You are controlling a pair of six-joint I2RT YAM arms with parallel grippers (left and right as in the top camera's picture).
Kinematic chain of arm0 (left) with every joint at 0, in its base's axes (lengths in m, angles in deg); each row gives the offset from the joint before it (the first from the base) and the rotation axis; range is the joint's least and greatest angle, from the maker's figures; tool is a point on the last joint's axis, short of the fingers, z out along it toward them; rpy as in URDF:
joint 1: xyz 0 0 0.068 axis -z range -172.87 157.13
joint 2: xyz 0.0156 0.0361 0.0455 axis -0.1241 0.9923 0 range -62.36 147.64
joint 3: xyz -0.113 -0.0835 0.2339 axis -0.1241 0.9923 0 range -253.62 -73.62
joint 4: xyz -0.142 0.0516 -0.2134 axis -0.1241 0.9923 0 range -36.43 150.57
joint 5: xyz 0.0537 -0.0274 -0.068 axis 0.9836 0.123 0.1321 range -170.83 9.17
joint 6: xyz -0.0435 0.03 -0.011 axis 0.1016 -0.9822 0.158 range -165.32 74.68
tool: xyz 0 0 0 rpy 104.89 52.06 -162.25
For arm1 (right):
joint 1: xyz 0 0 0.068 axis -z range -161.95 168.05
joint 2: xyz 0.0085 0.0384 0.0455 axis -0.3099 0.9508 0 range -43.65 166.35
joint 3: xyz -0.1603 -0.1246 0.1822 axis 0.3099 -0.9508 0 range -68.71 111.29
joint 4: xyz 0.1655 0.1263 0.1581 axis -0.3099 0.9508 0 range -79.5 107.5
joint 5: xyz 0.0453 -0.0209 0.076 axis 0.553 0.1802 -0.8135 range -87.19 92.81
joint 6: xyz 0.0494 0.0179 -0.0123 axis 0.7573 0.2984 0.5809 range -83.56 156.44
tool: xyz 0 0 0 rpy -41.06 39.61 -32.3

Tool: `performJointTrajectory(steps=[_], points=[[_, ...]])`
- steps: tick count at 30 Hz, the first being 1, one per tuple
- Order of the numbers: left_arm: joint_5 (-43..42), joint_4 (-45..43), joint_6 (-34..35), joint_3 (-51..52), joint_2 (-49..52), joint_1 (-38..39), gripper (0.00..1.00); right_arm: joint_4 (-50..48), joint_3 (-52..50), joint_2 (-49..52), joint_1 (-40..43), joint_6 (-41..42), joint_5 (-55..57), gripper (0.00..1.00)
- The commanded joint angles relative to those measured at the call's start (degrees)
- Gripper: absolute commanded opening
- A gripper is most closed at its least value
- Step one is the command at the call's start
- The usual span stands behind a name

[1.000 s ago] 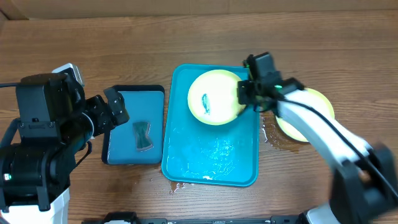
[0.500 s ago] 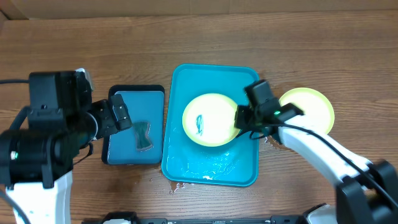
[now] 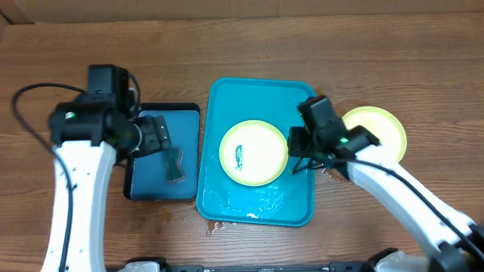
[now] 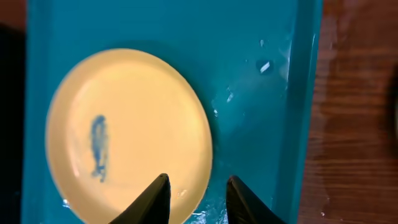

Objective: Clean dirty plates on tray and stack at the side
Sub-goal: 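Grasp the sponge in the black tray with the left gripper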

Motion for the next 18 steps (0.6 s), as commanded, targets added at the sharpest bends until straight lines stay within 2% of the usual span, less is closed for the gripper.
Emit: performJointTrajectory(steps=[1, 6, 9, 12, 13, 16, 17, 18], points=[[-0.09, -6.56, 0.7, 8.55, 3.67, -0.46, 0.84, 3.17, 1.79, -5.35, 0.15, -3.58, 1.33, 0.32], [-1.42, -17.44, 0.66, 16.55, 10.58, 0.11, 0.75, 6.51, 1.77, -6.21, 0.13, -5.62, -1.14, 0.31], [-1.68, -20.81, 0.66, 19.1, 16.17, 1.22, 0.61, 8.24, 1.73, -6.19, 0.11, -8.55, -2.1, 0.32], [-1.7, -22.53, 0.61, 19.61, 21.62, 1.95, 0.56, 8.9, 1.73, -6.03, 0.11, -8.92, -2.12, 0.33], [-1.64, -22.97, 0.39, 19.63, 23.19, 2.08, 0.45, 8.83, 1.73, -5.79, 0.09, -8.92, -2.12, 0.33], [-1.7, -24.39, 0.44, 19.61, 26.8, 2.08, 0.26, 8.87, 1.73, -4.83, 0.09, -8.92, -2.12, 0.33], [-1.7, -24.96, 0.44, 19.61, 27.61, 2.08, 0.11, 8.87, 1.66, -4.44, 0.09, -8.92, -2.14, 0.33], [-1.68, -25.27, 0.44, 19.61, 28.15, 2.08, 0.04, 8.76, 1.55, -3.91, 0.09, -8.92, -2.12, 0.33]])
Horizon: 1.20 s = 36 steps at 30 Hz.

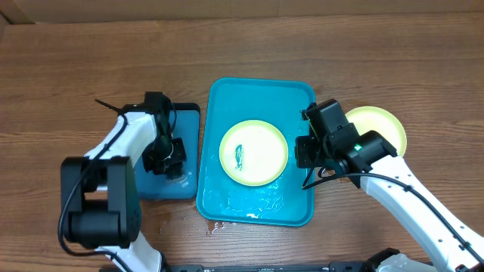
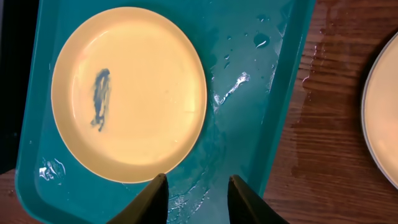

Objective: Clean dirty plates on tray and stack at the side
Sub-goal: 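Grasp the sponge in the black tray with the left gripper, then scrub the held yellow plate with the sponge in the left gripper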

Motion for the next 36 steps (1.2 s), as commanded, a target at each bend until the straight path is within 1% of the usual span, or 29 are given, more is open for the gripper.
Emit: performJointTrajectory(steps=[1, 4, 8, 13, 16, 18, 21, 23, 24, 27, 29, 31, 33, 36], points=[[-0.52, -1.01, 0.09, 0.13, 2.21, 0.37, 0.04, -0.57, 0.61, 2.14, 0.11, -1.07, -0.33, 0.33], [-0.55, -0.02, 0.11, -1.05, 1.62, 0.37, 0.04, -1.44, 0.42, 4.9, 0.11, -1.07, -0.31, 0.33], [-0.35, 4.87, 0.09, -5.57, -0.72, 0.37, 0.04, -4.76, 0.22, 9.62, 0.22, -1.05, 0.35, 0.34], [1.36, 12.13, 0.0, -14.91, -7.54, 0.39, 0.04, -9.97, 0.22, 16.31, 0.83, -1.05, 0.55, 0.35], [1.44, 13.7, -0.42, -17.97, -10.86, 0.39, 0.04, -12.09, 0.22, 19.26, 0.92, -1.31, 0.5, 0.38], [1.7, 14.01, -0.59, -19.37, -14.27, 0.39, 0.04, -14.34, 0.22, 22.73, 0.92, -1.51, 0.07, 0.38], [1.57, 14.34, -0.59, -19.37, -16.33, 0.39, 0.04, -15.63, 0.22, 25.22, 0.9, -3.02, -2.75, 0.27], [0.98, 14.91, -1.03, -19.37, -16.48, 0.44, 0.04, -15.78, 0.22, 25.59, 0.85, -2.95, -3.32, 0.11], [0.72, 15.17, -1.25, -19.3, -16.44, 0.44, 0.04, -15.76, 0.22, 25.59, 0.87, -2.91, -3.32, 0.04], [-2.38, 14.95, -1.25, -19.1, -16.41, 0.57, 0.04, -15.58, 0.22, 25.59, 0.94, -0.98, -2.78, 0.04], [-5.44, 13.81, -1.25, -18.99, -16.37, 1.51, 0.04, -15.08, 0.22, 25.59, 0.98, 2.56, -0.24, 0.04], [-7.08, 12.13, -1.16, -18.56, -16.28, 3.32, 0.04, -15.08, 0.22, 25.59, 0.98, 2.67, -0.33, 0.04], [-8.26, 9.05, 0.57, -17.11, -15.85, 6.47, 0.04, -14.8, 0.22, 25.59, 0.96, 2.56, -0.33, 0.04], [-8.79, 1.75, 2.99, -12.96, -14.27, 13.27, 0.04, -14.43, 0.22, 25.59, 0.96, 2.21, -0.33, 0.04]])
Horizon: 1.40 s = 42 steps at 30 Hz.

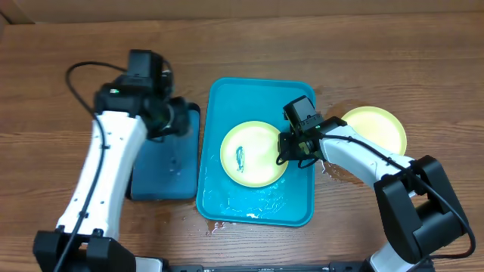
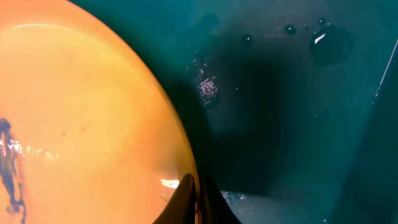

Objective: Clean dirty plates on tray and stack at the side
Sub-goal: 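Scrub the held yellow plate with the sponge in the left gripper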

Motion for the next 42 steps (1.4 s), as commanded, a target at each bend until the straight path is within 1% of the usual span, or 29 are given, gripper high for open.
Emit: performJointTrajectory(steps=[1, 3, 6, 9, 11, 14, 21, 23, 26, 28, 30, 32, 33, 34, 36, 38, 42], points=[[-3.58, -6.67, 3.61, 5.31, 2.99, 8.83, 0.04, 1.25, -0.33, 0.98, -0.02, 0.35, 2.43, 0.04], [-3.58, -10.56, 5.38, 7.63, 5.64, 13.22, 0.04, 1.53, -0.33, 0.98, -0.02, 0.37, 2.43, 0.04], [-3.74, -14.95, 10.08, 8.61, 11.63, 18.27, 0.04, 2.05, -0.33, 0.98, -0.02, 0.35, 2.43, 0.04], [-5.4, -20.0, 11.52, 8.61, 16.37, 20.28, 0.04, 2.19, -0.33, 0.98, -0.02, 0.35, 2.43, 0.04], [-5.09, -21.35, 13.62, 8.44, 19.82, 20.57, 0.04, 2.21, -0.33, 0.98, -0.02, 0.37, 2.43, 0.04], [-1.4, -20.28, 13.77, 8.35, 21.77, 19.82, 0.04, 2.19, -0.33, 0.98, -0.02, 0.37, 2.4, 0.04], [16.39, -10.91, 13.25, 7.98, 22.27, 18.49, 0.04, 2.16, -0.33, 0.98, -0.02, 0.37, 2.4, 0.04], [16.96, -9.94, 12.2, 7.89, 22.27, 18.49, 0.04, 2.16, -0.33, 0.98, -0.02, 0.37, 2.4, 0.04], [11.26, -11.28, 9.97, 7.89, 22.27, 18.67, 0.04, 2.14, -0.33, 0.98, -0.02, 0.37, 2.4, 0.04], [1.92, -13.46, 8.07, 7.96, 22.29, 18.84, 0.04, 2.16, -0.33, 0.98, -0.02, 0.37, 2.4, 0.04], [-9.9, -16.98, 6.49, 8.28, 22.56, 19.17, 0.04, 2.16, -0.33, 0.98, -0.02, 0.37, 2.4, 0.04], [-19.04, -20.87, 6.38, 8.85, 23.19, 20.13, 0.04, 2.16, -0.33, 0.98, -0.02, 0.37, 2.4, 0.04], [-22.01, -22.43, 6.4, 9.09, 23.63, 20.74, 0.04, 2.16, -0.33, 0.98, -0.02, 0.37, 2.4, 0.04], [-26.4, -25.09, 6.4, 9.31, 25.35, 22.47, 0.04, 2.19, -0.33, 0.98, -0.02, 0.37, 2.4, 0.04], [-28.65, -25.68, 6.4, 9.29, 27.15, 24.11, 0.04, 2.34, -0.33, 0.98, -0.02, 0.37, 2.4, 0.04], [-28.81, -24.7, 6.47, 9.29, 28.35, 25.05, 0.04, 2.58, -0.33, 0.98, -0.02, 0.37, 2.4, 0.04], [-28.11, -21.22, 9.33, 8.92, 28.48, 24.17, 0.04, 2.84, -0.33, 0.98, -0.02, 0.37, 2.4, 0.04]])
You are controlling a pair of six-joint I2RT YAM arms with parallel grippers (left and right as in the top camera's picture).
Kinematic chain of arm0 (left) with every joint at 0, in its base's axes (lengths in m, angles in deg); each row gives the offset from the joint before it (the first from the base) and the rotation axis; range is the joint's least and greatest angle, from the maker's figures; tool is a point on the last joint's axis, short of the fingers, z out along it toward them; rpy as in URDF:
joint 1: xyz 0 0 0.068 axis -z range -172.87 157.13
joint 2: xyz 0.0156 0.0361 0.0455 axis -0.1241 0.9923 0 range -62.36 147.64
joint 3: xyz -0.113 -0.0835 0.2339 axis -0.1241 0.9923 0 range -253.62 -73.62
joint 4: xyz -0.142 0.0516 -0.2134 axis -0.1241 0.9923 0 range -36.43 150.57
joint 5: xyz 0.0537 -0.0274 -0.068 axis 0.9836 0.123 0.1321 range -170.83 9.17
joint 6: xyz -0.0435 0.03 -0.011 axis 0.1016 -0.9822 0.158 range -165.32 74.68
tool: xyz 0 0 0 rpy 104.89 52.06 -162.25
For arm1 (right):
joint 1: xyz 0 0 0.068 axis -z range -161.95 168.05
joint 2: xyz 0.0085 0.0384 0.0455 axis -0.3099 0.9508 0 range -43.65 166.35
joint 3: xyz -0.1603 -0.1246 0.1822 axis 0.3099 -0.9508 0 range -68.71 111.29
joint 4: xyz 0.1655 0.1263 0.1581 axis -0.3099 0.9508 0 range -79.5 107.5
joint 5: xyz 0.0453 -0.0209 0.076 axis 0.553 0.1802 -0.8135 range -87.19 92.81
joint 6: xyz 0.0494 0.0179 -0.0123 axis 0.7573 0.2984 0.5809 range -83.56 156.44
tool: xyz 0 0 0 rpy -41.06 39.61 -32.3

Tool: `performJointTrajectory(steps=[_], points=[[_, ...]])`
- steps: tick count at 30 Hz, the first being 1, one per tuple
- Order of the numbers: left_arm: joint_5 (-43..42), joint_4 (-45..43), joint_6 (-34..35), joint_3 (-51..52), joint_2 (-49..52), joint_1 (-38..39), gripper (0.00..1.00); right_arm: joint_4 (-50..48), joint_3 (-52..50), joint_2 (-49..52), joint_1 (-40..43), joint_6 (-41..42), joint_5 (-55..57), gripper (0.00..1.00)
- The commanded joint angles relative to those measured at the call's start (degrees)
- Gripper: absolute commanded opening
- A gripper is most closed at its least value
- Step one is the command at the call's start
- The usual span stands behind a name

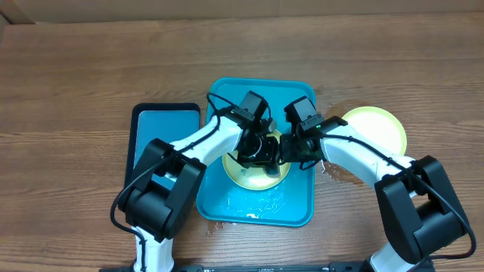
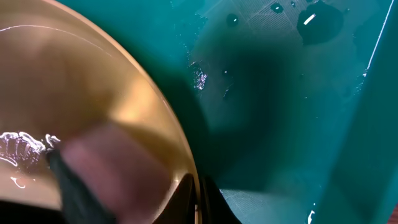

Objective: Clean dirty plates on tray and stack at the side
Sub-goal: 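Scrub the held yellow plate with the sponge in the left gripper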

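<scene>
A yellow plate [image 1: 252, 180] lies in the teal tray [image 1: 227, 98]. My right gripper [image 1: 284, 153] is shut on the plate's right rim; in the right wrist view the rim [image 2: 180, 155] runs between the two fingers of that gripper [image 2: 197, 202]. My left gripper [image 1: 257, 155] is down on the plate's middle, shut on a pinkish and dark grey sponge [image 2: 106, 168] that covers the place of the stain. Wet white streaks [image 2: 18, 143] show on the plate beside it. A second yellow plate [image 1: 376, 130] lies on the table to the tray's right.
A dark-rimmed blue tray [image 1: 162, 128] sits left of the teal one. Water beads on the teal tray's floor [image 2: 280, 93] and wets the wood [image 1: 333, 172] between tray and second plate. Both arms cross over the tray's middle.
My left gripper was up at the blue tray's far right corner; now it is on the yellow plate with the sponge. My right gripper still grips the plate's right rim.
First my left gripper was down in the blue tray and my right gripper hung open above the stained plate's right edge. It then stood higher and farther right. Later it was shut on the rim, the left gripper lifted. Now the sponge is on the plate.
</scene>
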Motion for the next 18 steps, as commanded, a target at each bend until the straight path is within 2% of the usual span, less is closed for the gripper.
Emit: performJointTrajectory(steps=[1, 6, 10, 13, 18], points=[[-2.54, 5.01, 1.7, 0.35, 2.73, -0.44, 0.04, 0.66, -0.48, 1.05, -0.11, 0.2, 2.23, 0.04], [9.6, 15.61, 2.05, -1.31, 2.73, -2.86, 0.04, 0.76, -0.48, 1.05, -0.11, 0.22, 2.23, 0.04], [25.9, 22.16, 3.5, -3.21, 2.71, -4.2, 0.04, 0.66, -0.48, 1.05, -0.11, 0.22, 2.23, 0.04], [41.59, 24.26, 4.61, -4.22, 2.71, -4.22, 0.04, 0.7, -0.48, 1.05, -0.11, 0.22, 2.23, 0.04], [56.98, 24.7, 4.28, -7.1, 2.71, -4.22, 0.04, 0.63, -0.48, 1.05, -0.11, 0.22, 2.23, 0.04]])
